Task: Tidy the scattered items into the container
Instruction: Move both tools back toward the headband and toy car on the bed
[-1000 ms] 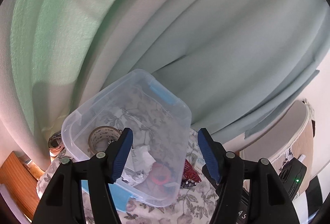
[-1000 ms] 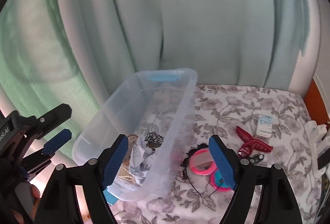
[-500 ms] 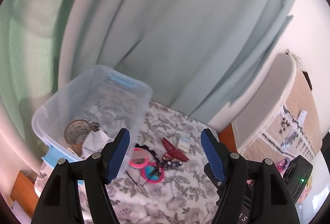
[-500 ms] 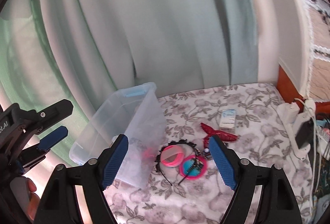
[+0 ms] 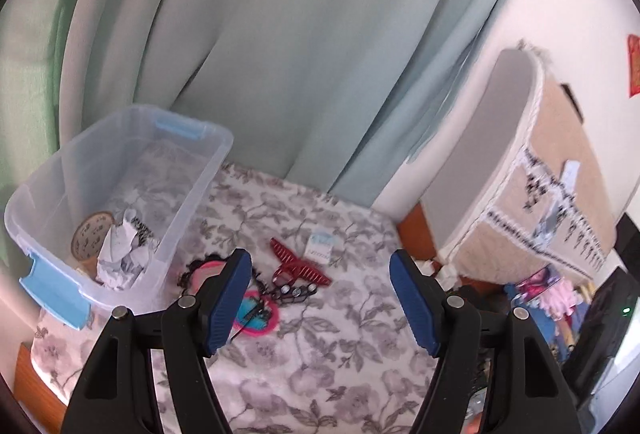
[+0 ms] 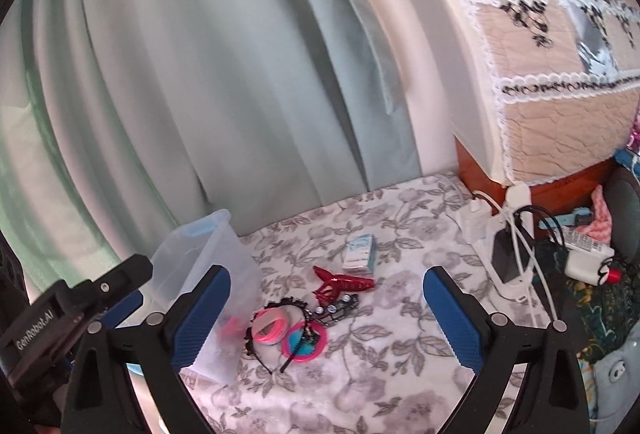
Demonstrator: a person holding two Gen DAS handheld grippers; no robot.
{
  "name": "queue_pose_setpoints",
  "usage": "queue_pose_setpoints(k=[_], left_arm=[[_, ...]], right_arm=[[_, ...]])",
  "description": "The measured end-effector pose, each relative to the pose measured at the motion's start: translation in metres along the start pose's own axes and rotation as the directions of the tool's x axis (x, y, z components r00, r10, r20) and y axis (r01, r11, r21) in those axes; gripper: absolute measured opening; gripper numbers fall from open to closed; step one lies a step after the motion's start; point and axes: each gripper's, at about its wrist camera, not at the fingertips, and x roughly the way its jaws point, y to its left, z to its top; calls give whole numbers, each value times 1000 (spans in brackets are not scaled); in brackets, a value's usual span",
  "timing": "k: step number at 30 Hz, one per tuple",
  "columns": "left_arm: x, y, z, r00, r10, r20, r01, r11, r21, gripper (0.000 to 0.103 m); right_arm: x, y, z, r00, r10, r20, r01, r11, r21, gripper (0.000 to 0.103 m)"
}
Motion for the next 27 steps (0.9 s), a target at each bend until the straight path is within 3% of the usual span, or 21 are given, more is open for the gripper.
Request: queue_pose_setpoints(k=[5, 13, 19, 27], left_arm=[[27, 9, -20, 993, 60, -101, -63, 998, -22, 73], [62, 20, -42, 976, 132, -174, -131, 991, 17, 73], [91, 32, -57, 946, 201, -253, -195, 980, 50, 73], [123, 46, -72, 916, 241, -321, -230, 970, 73, 72]], right_arm=[[10, -20, -8, 999, -1, -46, 3, 999, 41, 103], [35, -33, -26, 992, 40, -120, -31, 997, 77, 103], [57, -38, -40, 982, 27, -188, -14, 998, 69, 103], [93, -50, -60, 958, 20, -284, 6, 996, 89, 103]])
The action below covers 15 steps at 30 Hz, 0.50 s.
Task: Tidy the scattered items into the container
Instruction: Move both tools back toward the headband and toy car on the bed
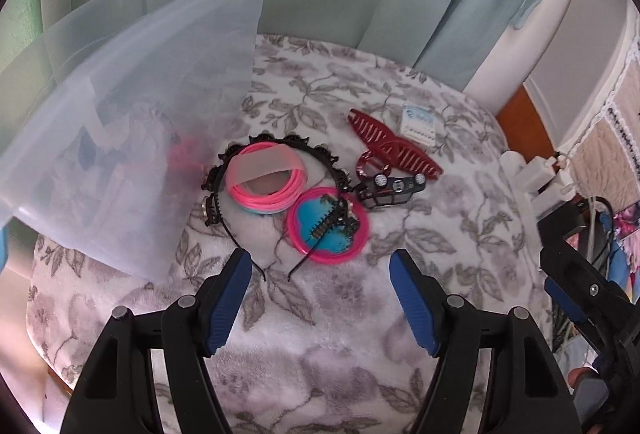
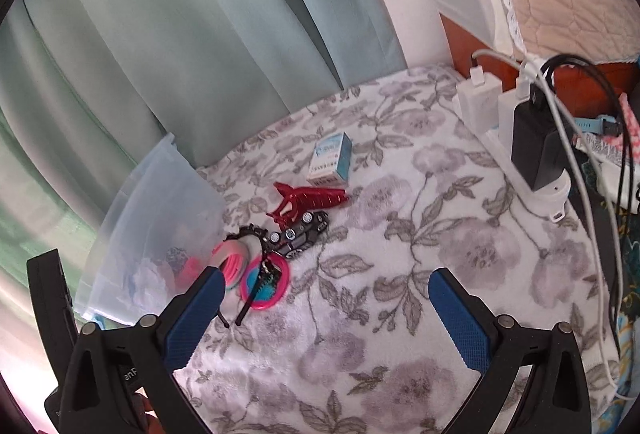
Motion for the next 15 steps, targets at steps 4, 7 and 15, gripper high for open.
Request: queue_pose_setpoints(k=[4, 7, 15], left_arm=[[13, 8, -2, 999, 52, -15, -52, 998, -17, 72], [17, 14, -2, 997, 75, -13, -76, 997, -32, 72], [29, 18, 3, 988, 156, -5, -156, 988, -16, 60]], right_arm=[[16, -2, -4, 1000, -13, -28, 13, 1000, 2, 98], [29, -4, -7, 999, -26, -48, 27, 1000, 5, 93], [62, -13, -14, 991, -27, -133, 32, 999, 38, 81]])
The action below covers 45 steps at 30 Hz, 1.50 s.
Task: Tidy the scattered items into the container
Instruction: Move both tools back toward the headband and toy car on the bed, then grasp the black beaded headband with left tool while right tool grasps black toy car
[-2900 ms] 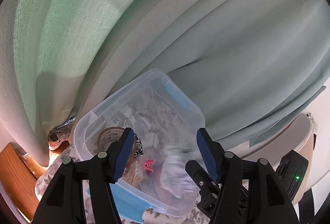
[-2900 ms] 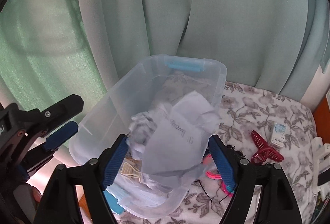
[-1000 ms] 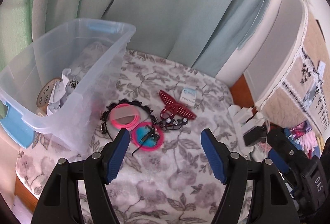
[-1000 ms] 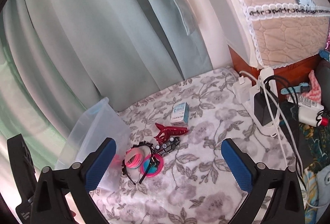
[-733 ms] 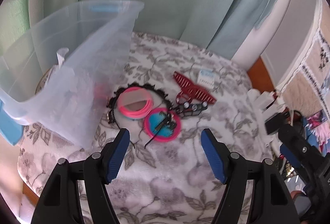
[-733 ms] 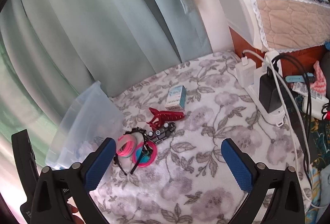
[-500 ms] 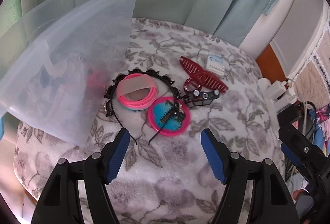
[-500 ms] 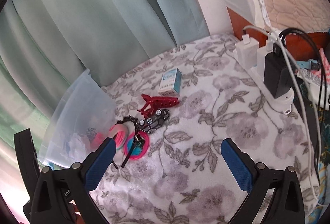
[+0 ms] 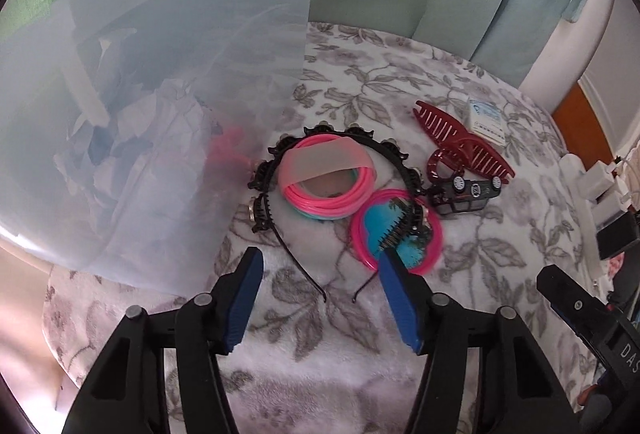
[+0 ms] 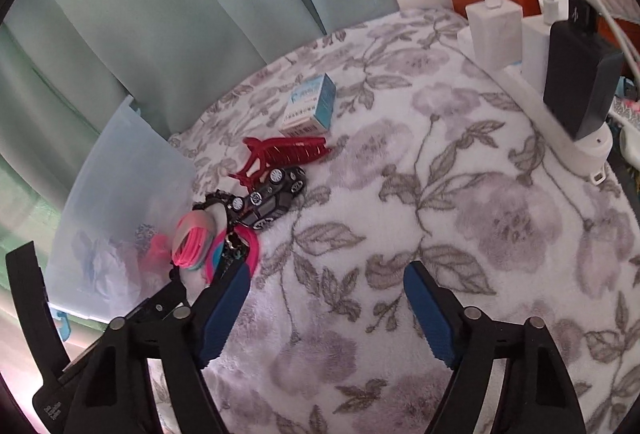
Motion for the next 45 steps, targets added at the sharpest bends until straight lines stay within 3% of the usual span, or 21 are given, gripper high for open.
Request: queue_pose_setpoints(k=[5, 9, 15, 26, 29, 34, 45], left_arm=[[9, -7, 4, 1000, -8, -5, 8, 1000, 21, 53], [8, -22, 9, 997, -76, -7, 76, 995, 68, 50], [21, -48, 12, 992, -123, -33, 126, 985, 116, 49], [48, -59, 24, 989, -143, -48, 147, 982, 114, 21], [50, -60, 26, 988, -144, -47, 149, 981, 124, 15], [49, -52, 27, 981, -186, -61, 192, 975, 111, 15], [32, -39, 39, 967, -255, -26, 256, 962, 91, 14]], right_arm=[[9, -2, 0, 1000, 6, -16, -6, 1000, 6, 79], [17, -5, 0, 1000, 9, -30, -8, 1000, 11, 78], [22, -10, 5, 999, 15, -38, -14, 1000, 25, 78], [29, -12, 15, 999, 0, -38, 0, 1000, 19, 78], [32, -9, 22, 1000, 3, -31, -3, 1000, 9, 74], [39, -4, 29, 999, 11, -38, -11, 1000, 0, 63], [59, 19, 41, 994, 78, -77, -83, 995, -63, 62]])
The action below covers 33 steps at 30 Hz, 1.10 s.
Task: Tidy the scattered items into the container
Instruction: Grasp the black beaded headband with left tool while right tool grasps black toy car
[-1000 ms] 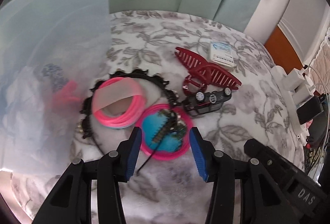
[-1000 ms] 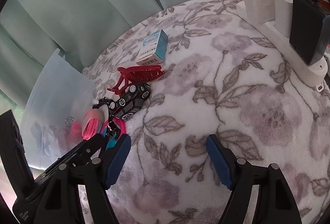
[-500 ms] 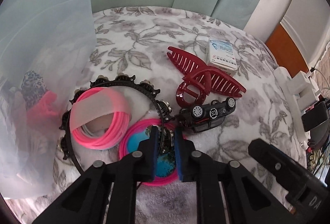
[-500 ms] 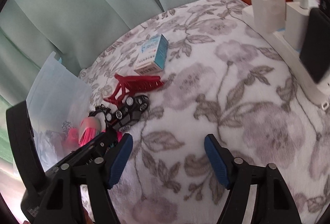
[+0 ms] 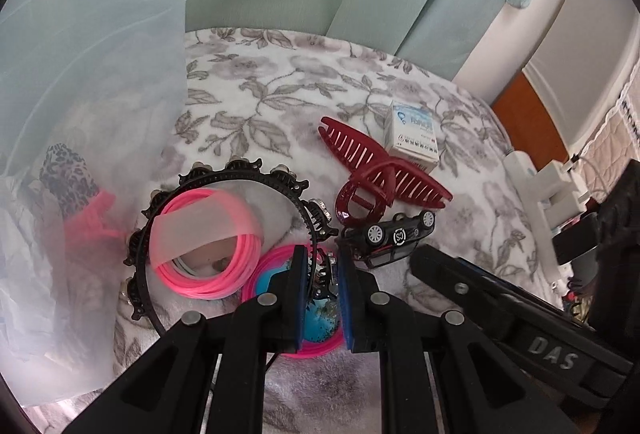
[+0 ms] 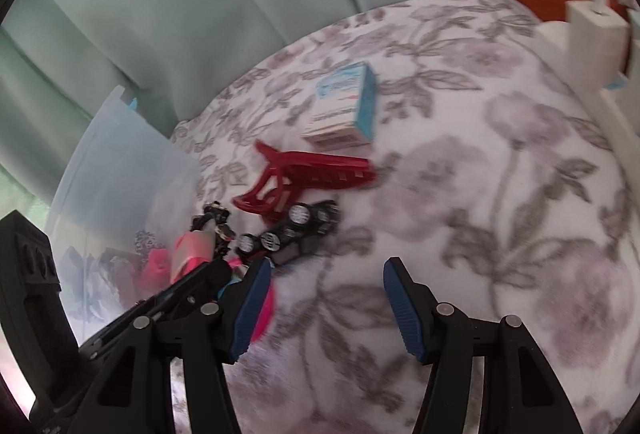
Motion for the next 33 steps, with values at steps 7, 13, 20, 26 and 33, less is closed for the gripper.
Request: queue_pose_setpoints(k=[7, 13, 20, 26, 33], left_arm=[[8, 6, -1, 1000, -21, -22, 21, 1000, -9, 14], [18, 7, -5, 998, -22, -54, 22, 1000, -8, 14], [22, 6, -8, 999, -17, -50, 17, 1000, 4, 15], [24, 6, -7, 999, -15, -47, 16, 1000, 9, 16], [31, -2, 2, 998, 8, -55, -7, 999, 35, 25]], right_arm=[[14, 5, 9, 1000, 10, -12, -10, 1000, -7, 62], [25, 10, 17, 999, 40, -32, -40, 999, 11, 62], [40, 20, 23, 998, 44, -45, -44, 999, 1, 62], [41, 19, 23, 995, 89, -38, -87, 996, 37, 50], [19, 1, 27, 997, 80, 23, -82, 994, 77, 43]])
